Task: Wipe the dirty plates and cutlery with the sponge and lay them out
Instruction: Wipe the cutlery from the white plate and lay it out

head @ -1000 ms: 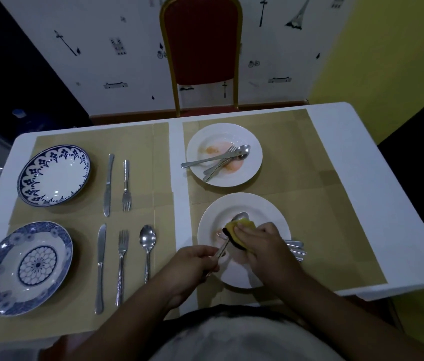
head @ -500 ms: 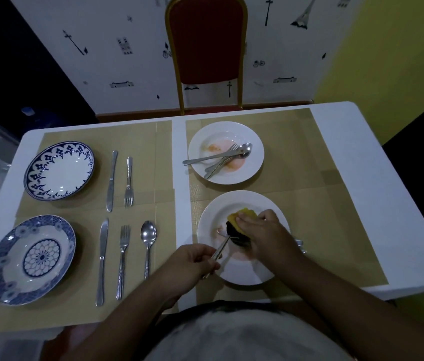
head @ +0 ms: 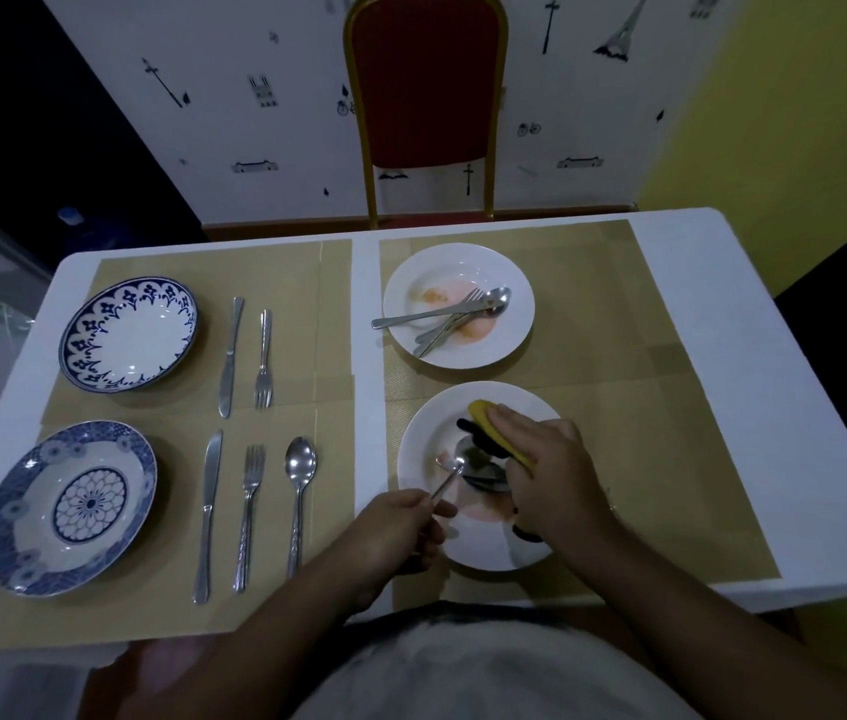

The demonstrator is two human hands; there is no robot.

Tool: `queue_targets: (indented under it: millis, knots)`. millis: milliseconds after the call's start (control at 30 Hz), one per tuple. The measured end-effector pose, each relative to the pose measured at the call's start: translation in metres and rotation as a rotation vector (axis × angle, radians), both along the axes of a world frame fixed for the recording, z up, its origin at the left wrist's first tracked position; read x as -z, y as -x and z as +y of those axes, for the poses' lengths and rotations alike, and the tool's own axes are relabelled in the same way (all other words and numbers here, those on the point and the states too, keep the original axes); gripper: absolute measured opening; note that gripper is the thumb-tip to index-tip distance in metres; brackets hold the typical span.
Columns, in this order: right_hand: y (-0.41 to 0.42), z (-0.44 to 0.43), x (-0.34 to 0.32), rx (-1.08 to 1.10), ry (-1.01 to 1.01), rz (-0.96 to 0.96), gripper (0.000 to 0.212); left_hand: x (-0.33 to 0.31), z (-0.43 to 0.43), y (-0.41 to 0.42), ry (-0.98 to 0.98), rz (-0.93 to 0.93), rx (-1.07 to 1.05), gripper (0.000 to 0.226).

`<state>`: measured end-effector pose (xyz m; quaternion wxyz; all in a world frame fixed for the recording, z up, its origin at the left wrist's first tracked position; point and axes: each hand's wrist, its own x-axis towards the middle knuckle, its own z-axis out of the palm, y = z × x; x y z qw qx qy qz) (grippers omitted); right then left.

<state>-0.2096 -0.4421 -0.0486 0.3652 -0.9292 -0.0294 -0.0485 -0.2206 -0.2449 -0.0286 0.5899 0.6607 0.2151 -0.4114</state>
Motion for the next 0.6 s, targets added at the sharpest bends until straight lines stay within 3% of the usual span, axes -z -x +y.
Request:
queue_targets:
  millis: [67, 233, 400, 500, 600]
  knots:
    - [0.007, 0.006, -0.003, -0.127, 0.043, -0.017, 0.056, -0.004, -0.003, 0.001, 0.068, -0.007, -0.018, 0.028]
    - [0.019, 0.005, 0.018, -0.362, 0.234, -0.037, 0.050, -0.003, -0.001, 0.002, 0.156, -0.030, 0.005, 0.028]
    - [-0.002, -0.006, 0.017, -0.093, 0.162, 0.067, 0.065, 0.003, 0.011, 0.009, 0.175, -0.003, -0.017, 0.028]
    - [-0.004, -0.019, 0.021, -0.067, 0.176, 0.158, 0.065, 0.003, 0.012, 0.010, 0.223, 0.046, -0.110, 0.026]
    - [-0.003, -0.024, 0.029, 0.025, 0.064, 0.205, 0.065, 0.006, 0.009, 0.006, 0.174, 0.039, -0.165, 0.023]
